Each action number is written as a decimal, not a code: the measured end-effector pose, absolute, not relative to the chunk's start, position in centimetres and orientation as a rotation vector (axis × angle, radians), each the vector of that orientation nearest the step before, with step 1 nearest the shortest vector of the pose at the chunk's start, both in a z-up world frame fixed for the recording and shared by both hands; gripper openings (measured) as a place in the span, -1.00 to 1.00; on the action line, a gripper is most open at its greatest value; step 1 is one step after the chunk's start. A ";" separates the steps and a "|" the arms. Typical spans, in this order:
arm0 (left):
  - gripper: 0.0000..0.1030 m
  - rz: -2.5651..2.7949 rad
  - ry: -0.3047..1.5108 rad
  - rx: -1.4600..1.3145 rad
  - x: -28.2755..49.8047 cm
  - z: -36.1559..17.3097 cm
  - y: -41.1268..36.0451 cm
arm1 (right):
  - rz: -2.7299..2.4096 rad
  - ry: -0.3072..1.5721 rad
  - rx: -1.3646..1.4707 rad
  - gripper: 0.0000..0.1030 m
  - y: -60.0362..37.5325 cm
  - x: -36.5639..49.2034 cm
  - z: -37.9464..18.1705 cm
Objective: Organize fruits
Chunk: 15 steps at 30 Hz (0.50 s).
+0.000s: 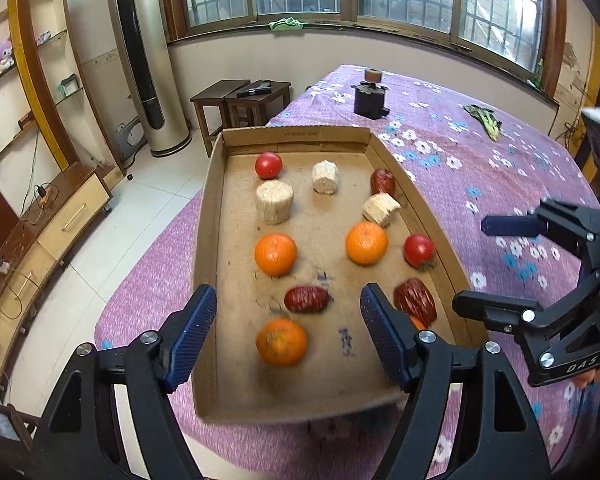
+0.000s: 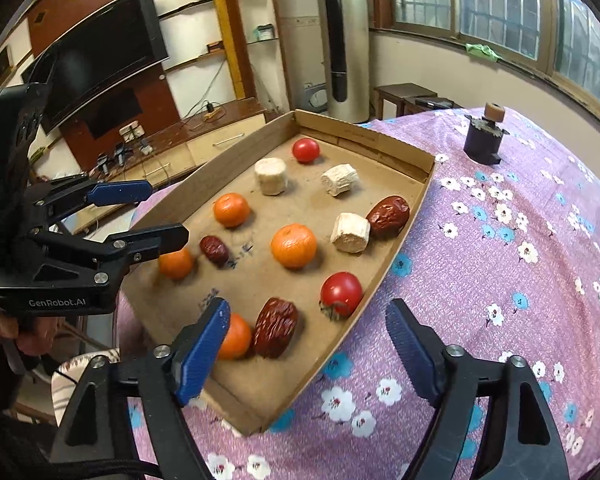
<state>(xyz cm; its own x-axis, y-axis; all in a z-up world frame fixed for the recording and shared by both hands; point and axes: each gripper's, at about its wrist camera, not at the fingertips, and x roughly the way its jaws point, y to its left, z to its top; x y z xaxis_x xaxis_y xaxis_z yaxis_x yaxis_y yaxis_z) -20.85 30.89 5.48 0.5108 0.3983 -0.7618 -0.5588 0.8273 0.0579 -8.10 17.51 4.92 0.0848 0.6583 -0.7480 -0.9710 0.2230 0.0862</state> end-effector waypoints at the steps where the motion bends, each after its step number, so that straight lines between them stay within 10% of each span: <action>1: 0.45 0.578 0.861 -0.201 -21.1 5.4 30.6 | 1.304 0.764 -0.509 0.66 17.3 -8.4 5.0; 15: 0.45 0.496 0.876 -0.175 -22.7 4.7 27.2 | 1.364 0.728 -0.603 0.68 15.6 -10.6 4.2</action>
<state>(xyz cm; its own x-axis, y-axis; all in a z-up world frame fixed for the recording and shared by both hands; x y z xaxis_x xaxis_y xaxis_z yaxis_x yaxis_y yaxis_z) -22.70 27.16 4.69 0.5356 0.3435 -0.7714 -0.4842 0.8734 0.0528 -10.56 15.65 4.21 0.0548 0.6454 -0.7619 -0.9922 0.1205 0.0307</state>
